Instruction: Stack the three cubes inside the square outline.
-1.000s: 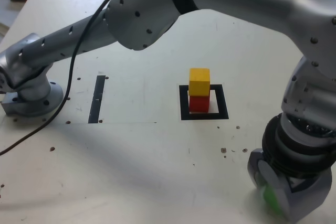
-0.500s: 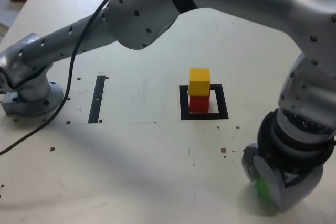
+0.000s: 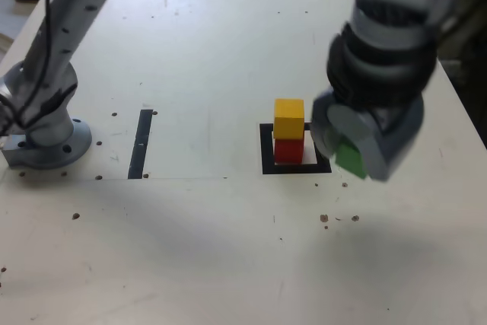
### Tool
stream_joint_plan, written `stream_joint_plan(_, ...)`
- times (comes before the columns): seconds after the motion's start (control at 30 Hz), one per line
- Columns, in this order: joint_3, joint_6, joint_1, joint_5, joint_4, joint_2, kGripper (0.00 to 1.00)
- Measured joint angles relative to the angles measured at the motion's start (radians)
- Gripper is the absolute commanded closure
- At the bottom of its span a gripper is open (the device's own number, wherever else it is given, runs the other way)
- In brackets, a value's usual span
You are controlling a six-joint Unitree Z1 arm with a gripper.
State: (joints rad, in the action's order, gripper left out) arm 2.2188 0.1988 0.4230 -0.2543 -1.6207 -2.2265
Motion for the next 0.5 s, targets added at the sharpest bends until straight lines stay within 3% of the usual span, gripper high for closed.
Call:
stream_joint_plan(0.33,-0.167,-0.157,-0.111,0.010,0.000,0.228,0.62)
stream_joint_plan(0.5,-0.236,-0.237,-0.171,0.024,0.001,0.248,0.62)
